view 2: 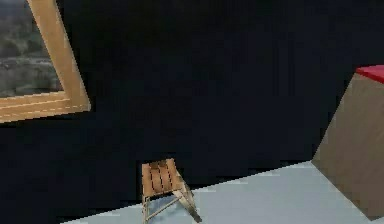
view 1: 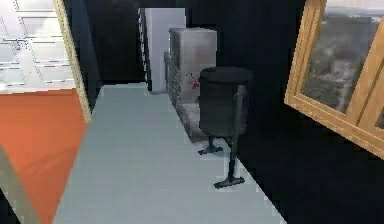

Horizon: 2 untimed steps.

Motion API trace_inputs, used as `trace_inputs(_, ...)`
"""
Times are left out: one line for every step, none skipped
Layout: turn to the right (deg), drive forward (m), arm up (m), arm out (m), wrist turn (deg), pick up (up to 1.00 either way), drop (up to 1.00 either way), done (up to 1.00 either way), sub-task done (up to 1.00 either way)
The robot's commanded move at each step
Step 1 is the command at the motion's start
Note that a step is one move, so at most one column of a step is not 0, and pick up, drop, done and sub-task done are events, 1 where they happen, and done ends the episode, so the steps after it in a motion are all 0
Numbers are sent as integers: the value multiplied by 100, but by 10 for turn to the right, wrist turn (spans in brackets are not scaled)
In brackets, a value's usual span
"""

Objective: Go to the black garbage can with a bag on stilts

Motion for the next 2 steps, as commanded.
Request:
trace_inputs(0, 70, 0, 0, 0, 0, 0, 0, 0)
trace_inputs(150, 0, 0, 0, 0, 0, 0, 0, 0)
